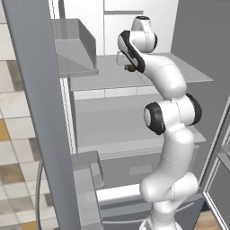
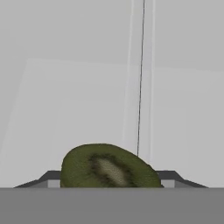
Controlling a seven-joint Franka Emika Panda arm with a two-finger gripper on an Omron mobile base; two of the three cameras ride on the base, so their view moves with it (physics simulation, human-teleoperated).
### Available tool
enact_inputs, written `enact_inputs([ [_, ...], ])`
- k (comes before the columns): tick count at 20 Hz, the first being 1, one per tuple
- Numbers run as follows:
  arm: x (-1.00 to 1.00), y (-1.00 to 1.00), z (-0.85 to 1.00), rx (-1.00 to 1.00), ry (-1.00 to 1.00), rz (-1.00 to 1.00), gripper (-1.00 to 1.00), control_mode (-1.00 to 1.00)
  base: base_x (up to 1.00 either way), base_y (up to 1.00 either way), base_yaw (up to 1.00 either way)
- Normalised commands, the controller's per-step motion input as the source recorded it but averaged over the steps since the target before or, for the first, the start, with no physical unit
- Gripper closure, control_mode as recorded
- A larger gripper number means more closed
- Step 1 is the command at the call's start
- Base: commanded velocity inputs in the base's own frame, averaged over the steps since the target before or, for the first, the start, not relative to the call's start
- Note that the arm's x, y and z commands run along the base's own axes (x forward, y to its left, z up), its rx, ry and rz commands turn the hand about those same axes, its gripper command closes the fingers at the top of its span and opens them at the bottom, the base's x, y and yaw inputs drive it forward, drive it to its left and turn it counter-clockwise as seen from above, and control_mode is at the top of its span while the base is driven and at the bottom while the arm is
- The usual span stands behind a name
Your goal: Pick the kiwi and mango from the fridge and place them inside the tupperware on the counter.
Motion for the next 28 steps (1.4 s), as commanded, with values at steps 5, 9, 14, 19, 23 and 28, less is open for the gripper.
enact_inputs([
  [5,-0.49,0.00,-0.23,-0.01,-0.09,0.00,1.00,-1.00,0.00,0.00,0.00],
  [9,-0.93,0.00,-0.10,-0.02,-0.31,0.00,1.00,-1.00,0.00,0.00,0.00],
  [14,-1.00,0.00,-0.06,0.00,-0.51,0.00,1.00,-1.00,0.00,0.00,0.00],
  [19,-1.00,0.00,-0.07,0.00,-0.37,0.00,1.00,-1.00,0.00,0.00,0.00],
  [23,-1.00,0.00,0.01,0.02,-0.01,0.00,1.00,-1.00,0.00,0.00,0.00],
  [28,-1.00,0.00,0.09,0.04,0.00,0.00,1.00,-1.00,0.00,0.00,0.00],
])
